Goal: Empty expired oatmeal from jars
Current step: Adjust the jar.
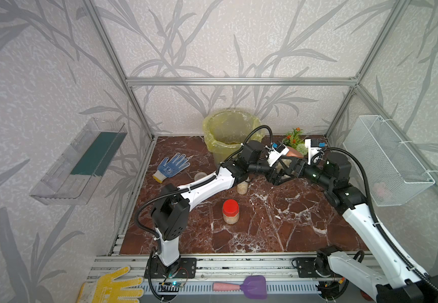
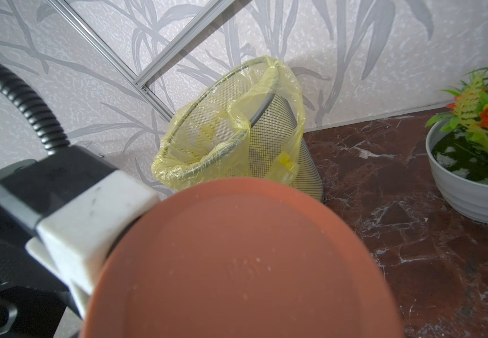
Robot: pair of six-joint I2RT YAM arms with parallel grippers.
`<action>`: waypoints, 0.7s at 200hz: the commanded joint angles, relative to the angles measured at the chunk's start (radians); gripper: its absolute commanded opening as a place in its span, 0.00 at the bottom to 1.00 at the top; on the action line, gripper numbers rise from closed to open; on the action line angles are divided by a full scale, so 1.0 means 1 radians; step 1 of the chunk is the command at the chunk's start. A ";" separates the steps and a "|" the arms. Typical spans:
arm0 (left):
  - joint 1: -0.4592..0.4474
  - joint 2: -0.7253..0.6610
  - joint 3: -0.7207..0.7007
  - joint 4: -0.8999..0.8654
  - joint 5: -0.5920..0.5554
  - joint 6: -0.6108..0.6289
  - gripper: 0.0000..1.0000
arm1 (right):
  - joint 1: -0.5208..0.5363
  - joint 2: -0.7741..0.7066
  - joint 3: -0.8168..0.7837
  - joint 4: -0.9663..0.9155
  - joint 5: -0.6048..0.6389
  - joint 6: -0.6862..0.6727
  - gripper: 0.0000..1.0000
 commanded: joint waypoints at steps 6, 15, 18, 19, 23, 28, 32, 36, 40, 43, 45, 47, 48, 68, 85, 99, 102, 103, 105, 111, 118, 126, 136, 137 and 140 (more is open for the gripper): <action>0.006 -0.007 -0.025 0.058 -0.119 0.035 0.00 | 0.025 -0.053 0.041 -0.026 -0.114 -0.048 0.84; 0.006 -0.012 -0.036 0.074 -0.127 0.039 0.00 | 0.021 -0.056 0.040 -0.031 -0.116 -0.043 0.86; 0.005 -0.013 -0.038 0.078 -0.131 0.041 0.00 | 0.019 -0.057 0.040 -0.036 -0.115 -0.044 0.87; 0.005 -0.014 -0.038 0.080 -0.131 0.042 0.00 | 0.019 -0.058 0.040 -0.038 -0.115 -0.044 0.87; 0.006 -0.017 -0.043 0.085 -0.135 0.043 0.00 | 0.018 -0.059 0.041 -0.043 -0.114 -0.045 0.87; 0.006 -0.019 -0.048 0.093 -0.141 0.047 0.00 | 0.018 -0.062 0.040 -0.049 -0.111 -0.044 0.88; 0.006 -0.023 -0.054 0.101 -0.147 0.049 0.00 | 0.016 -0.065 0.041 -0.053 -0.109 -0.044 0.88; 0.006 -0.025 -0.058 0.109 -0.152 0.052 0.00 | 0.016 -0.068 0.042 -0.058 -0.109 -0.044 0.89; 0.006 -0.029 -0.062 0.115 -0.159 0.053 0.00 | 0.015 -0.071 0.041 -0.062 -0.109 -0.044 0.89; 0.006 -0.030 -0.065 0.120 -0.163 0.054 0.00 | 0.014 -0.072 0.040 -0.064 -0.109 -0.044 0.90; 0.005 -0.031 -0.067 0.123 -0.166 0.055 0.00 | 0.014 -0.075 0.041 -0.066 -0.108 -0.044 0.90; 0.006 -0.032 -0.069 0.127 -0.170 0.055 0.00 | 0.013 -0.076 0.041 -0.068 -0.107 -0.044 0.90; 0.006 -0.033 -0.070 0.129 -0.171 0.056 0.00 | 0.013 -0.077 0.040 -0.070 -0.106 -0.044 0.91; 0.005 -0.045 -0.095 0.181 -0.192 0.055 0.00 | 0.006 -0.088 0.038 -0.085 -0.112 -0.043 0.91; 0.005 -0.055 -0.112 0.216 -0.214 0.060 0.00 | -0.002 -0.095 0.033 -0.091 -0.118 -0.034 0.92; 0.006 -0.062 -0.129 0.247 -0.225 0.063 0.00 | -0.007 -0.099 0.029 -0.099 -0.124 -0.032 0.92; 0.005 -0.062 -0.130 0.251 -0.226 0.062 0.00 | -0.008 -0.100 0.027 -0.100 -0.124 -0.032 0.92; 0.007 -0.062 -0.130 0.253 -0.226 0.062 0.00 | -0.008 -0.100 0.026 -0.100 -0.125 -0.032 0.92; 0.007 -0.064 -0.131 0.254 -0.226 0.061 0.00 | -0.008 -0.101 0.025 -0.100 -0.126 -0.032 0.92; 0.007 -0.064 -0.133 0.260 -0.228 0.061 0.00 | -0.010 -0.102 0.022 -0.100 -0.127 -0.032 0.92; 0.006 -0.065 -0.137 0.270 -0.231 0.059 0.00 | -0.011 -0.105 0.018 -0.102 -0.128 -0.031 0.92; 0.006 -0.067 -0.145 0.286 -0.233 0.058 0.00 | -0.014 -0.109 0.014 -0.103 -0.130 -0.029 0.92; 0.007 -0.073 -0.162 0.317 -0.242 0.055 0.00 | -0.016 -0.114 0.012 -0.105 -0.133 -0.027 0.92; 0.007 -0.073 -0.164 0.319 -0.243 0.055 0.00 | -0.016 -0.114 0.013 -0.105 -0.134 -0.027 0.92; 0.007 -0.075 -0.170 0.328 -0.246 0.053 0.00 | -0.017 -0.116 0.013 -0.105 -0.135 -0.027 0.92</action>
